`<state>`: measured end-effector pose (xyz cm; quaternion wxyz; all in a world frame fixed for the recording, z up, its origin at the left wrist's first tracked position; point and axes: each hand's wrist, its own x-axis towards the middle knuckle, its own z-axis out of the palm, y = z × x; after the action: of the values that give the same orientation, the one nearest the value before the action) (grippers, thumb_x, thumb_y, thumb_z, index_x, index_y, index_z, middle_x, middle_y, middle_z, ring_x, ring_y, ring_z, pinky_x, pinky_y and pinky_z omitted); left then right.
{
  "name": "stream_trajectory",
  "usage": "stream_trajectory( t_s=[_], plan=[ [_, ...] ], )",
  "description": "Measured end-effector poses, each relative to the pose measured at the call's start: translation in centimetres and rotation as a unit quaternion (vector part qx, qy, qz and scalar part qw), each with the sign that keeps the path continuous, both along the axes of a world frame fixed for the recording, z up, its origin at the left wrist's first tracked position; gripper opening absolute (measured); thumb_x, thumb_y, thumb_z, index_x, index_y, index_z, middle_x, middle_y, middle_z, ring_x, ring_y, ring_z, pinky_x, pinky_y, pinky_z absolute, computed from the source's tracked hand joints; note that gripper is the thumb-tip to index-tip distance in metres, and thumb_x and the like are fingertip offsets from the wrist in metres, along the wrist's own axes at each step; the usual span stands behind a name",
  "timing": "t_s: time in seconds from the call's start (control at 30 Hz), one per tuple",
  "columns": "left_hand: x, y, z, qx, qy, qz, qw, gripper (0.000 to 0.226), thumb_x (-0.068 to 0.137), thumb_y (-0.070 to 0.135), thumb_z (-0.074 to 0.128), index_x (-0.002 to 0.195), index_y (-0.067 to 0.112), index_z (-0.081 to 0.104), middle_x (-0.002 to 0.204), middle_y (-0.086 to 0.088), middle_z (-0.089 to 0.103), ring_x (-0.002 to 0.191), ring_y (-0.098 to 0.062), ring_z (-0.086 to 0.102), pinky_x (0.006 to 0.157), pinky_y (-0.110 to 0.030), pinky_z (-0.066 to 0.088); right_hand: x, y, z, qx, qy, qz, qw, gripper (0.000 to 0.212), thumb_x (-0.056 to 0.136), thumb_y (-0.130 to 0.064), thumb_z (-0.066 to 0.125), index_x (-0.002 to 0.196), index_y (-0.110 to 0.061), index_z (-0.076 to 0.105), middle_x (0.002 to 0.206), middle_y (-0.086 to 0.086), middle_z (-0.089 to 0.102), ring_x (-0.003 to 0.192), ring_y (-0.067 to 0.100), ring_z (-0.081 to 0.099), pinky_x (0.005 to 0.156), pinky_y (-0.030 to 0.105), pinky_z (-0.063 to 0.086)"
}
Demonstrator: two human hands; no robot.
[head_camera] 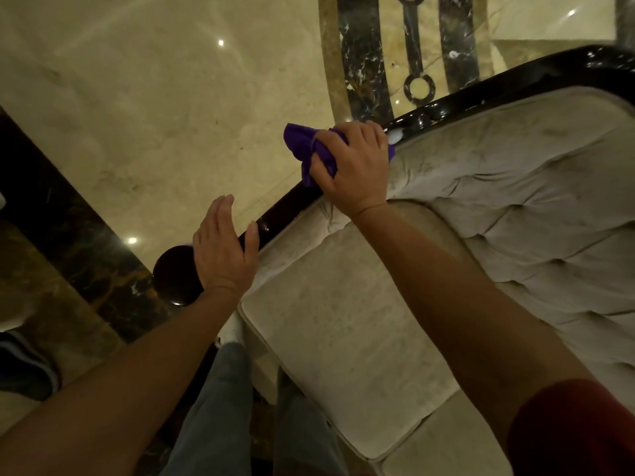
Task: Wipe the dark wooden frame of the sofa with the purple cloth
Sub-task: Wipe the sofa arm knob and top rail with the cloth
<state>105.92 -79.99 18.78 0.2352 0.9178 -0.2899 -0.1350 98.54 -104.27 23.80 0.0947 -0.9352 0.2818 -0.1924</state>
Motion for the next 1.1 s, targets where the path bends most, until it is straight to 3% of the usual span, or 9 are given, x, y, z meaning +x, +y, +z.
stream_trajectory(
  t_s=[0.17,0.27,0.33,0.43,0.6,0.8,0.97,1.1],
  plan=[
    [0.2,-1.4,1.3,-0.103,0.044,-0.018,0.993,0.065,0.104,0.038,0.044,0.154,-0.003,0.036,0.158,-0.024,0.040,0.143,-0.041,0.044,0.113,-0.061,0.039,-0.4,-2.0,-0.3,-0.001,-0.016,0.016,1.000,0.030,0.093,-0.037,0.064,0.106,-0.014,0.077,0.106,0.013,0.073,0.101,0.034,0.066,0.108,0.051,0.043],
    [0.5,-6.5,3.2,-0.180,0.057,-0.032,0.981,0.063,0.097,0.023,0.058,0.152,-0.001,0.038,0.158,-0.020,0.038,0.142,-0.035,0.045,0.114,-0.054,0.041,-0.7,-3.4,-0.5,0.000,0.000,0.030,1.000,0.032,0.094,-0.039,0.060,0.106,-0.015,0.077,0.104,0.012,0.073,0.100,0.034,0.066,0.108,0.051,0.043],
    [0.4,-10.3,4.3,-0.148,0.033,-0.050,0.987,0.058,0.096,0.026,0.057,0.148,0.002,0.045,0.160,-0.019,0.036,0.144,-0.034,0.043,0.114,-0.050,0.042,-0.7,-4.4,-0.5,-0.002,0.003,0.038,0.999,0.032,0.094,-0.039,0.060,0.105,-0.015,0.076,0.102,0.012,0.072,0.098,0.035,0.066,0.105,0.052,0.046],
    [-0.5,-13.9,4.7,-0.030,0.005,-0.049,0.998,0.053,0.101,0.037,0.052,0.145,0.007,0.050,0.162,-0.017,0.036,0.137,-0.035,0.049,0.104,-0.051,0.046,-0.8,-5.7,-0.5,-0.008,-0.003,0.039,0.999,0.030,0.093,-0.038,0.061,0.101,-0.014,0.076,0.097,0.012,0.072,0.093,0.034,0.065,0.101,0.050,0.048],
    [-1.4,-15.0,4.5,0.073,-0.063,-0.002,0.995,0.054,0.103,0.047,0.034,0.134,0.012,0.060,0.150,-0.010,0.053,0.119,-0.033,0.059,0.093,-0.048,0.046,-1.1,-7.2,-0.2,0.000,0.000,0.028,1.000,0.029,0.093,-0.039,0.061,0.099,-0.016,0.076,0.096,0.010,0.072,0.092,0.032,0.065,0.099,0.046,0.046],
    [-1.6,-15.5,5.1,0.109,-0.073,0.009,0.991,0.055,0.102,0.048,0.033,0.128,0.011,0.064,0.135,-0.012,0.062,0.111,-0.035,0.062,0.092,-0.050,0.047,-1.3,-8.2,0.0,0.009,0.008,0.026,1.000,0.029,0.093,-0.039,0.062,0.099,-0.015,0.077,0.097,0.010,0.073,0.092,0.034,0.065,0.097,0.047,0.046],
    [-1.7,-15.8,5.2,0.124,-0.060,0.006,0.990,0.058,0.101,0.050,0.031,0.136,0.011,0.056,0.129,-0.012,0.066,0.108,-0.035,0.064,0.092,-0.048,0.046,-1.3,-8.3,0.1,0.015,0.007,0.014,1.000,0.029,0.091,-0.040,0.064,0.097,-0.016,0.078,0.094,0.010,0.074,0.089,0.033,0.065,0.096,0.046,0.046],
    [-1.8,-15.8,5.1,0.126,-0.044,0.005,0.991,0.059,0.101,0.053,0.027,0.135,0.013,0.054,0.109,-0.014,0.072,0.090,-0.036,0.067,0.083,-0.047,0.049,-1.0,-8.1,0.1,0.028,0.014,-0.009,0.999,0.031,0.090,-0.041,0.063,0.096,-0.015,0.079,0.093,0.011,0.074,0.090,0.034,0.065,0.100,0.048,0.046]
  ],
)
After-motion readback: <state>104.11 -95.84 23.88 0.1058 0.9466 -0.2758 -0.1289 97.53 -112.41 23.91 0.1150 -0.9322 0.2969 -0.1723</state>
